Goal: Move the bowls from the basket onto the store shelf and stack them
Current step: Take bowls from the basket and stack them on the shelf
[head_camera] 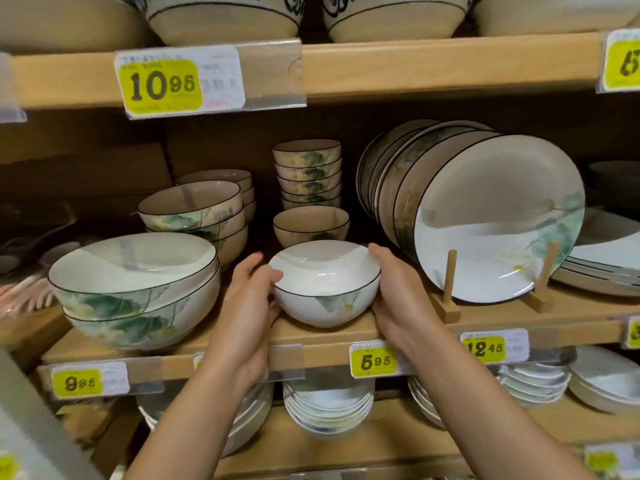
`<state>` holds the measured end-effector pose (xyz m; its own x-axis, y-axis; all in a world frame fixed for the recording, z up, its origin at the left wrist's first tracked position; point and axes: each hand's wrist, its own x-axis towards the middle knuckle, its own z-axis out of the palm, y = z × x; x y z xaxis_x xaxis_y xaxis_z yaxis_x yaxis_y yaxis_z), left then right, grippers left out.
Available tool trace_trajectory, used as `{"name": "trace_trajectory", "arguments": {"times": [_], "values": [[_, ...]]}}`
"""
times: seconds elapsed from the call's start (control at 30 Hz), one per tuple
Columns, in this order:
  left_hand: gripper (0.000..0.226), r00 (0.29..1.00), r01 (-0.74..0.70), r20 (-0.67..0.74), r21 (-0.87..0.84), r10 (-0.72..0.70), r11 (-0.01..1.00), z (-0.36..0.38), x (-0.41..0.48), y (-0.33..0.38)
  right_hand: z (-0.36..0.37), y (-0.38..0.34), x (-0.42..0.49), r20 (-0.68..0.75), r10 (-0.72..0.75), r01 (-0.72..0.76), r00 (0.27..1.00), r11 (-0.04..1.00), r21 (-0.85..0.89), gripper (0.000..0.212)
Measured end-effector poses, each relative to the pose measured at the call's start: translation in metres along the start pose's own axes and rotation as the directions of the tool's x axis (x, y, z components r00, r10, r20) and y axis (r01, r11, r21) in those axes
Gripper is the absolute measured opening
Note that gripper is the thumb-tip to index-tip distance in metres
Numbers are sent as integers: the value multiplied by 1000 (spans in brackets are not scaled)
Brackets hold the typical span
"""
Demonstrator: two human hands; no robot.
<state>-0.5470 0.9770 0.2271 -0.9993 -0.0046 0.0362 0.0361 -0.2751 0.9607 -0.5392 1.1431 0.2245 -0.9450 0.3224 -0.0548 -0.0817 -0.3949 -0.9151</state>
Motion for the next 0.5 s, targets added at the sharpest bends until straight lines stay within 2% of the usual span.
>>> {"name": "trace_trajectory", "arguments": {"times": [0.07,0.17,0.23,0.33,0.4,0.5], "values": [[36,997,26,72,36,-29,999,3,2,3,-3,7,-3,28,-59,59,998,998,1,30],[31,995,7,97,45,-11,999,2,-1,-4,-2,15,-13,55,-141,148,988,980,-134,57],[35,997,-14,80,71,8,997,-1,-7,-9,0,14,-9,44,-138,144,989,971,-192,55],[42,995,-46,86,49,41,998,-9,-18,-13,-2,2,-3,22,-78,80,997,988,-133,31],[39,997,-46,61,-23,48,999,-13,-16,-8,-9,1,-2,-8,-57,57,998,996,-66,35],[42,999,-19,37,-23,20,1000,-8,1,5,-8,11,-10,-29,-128,124,991,985,-124,52]]}}
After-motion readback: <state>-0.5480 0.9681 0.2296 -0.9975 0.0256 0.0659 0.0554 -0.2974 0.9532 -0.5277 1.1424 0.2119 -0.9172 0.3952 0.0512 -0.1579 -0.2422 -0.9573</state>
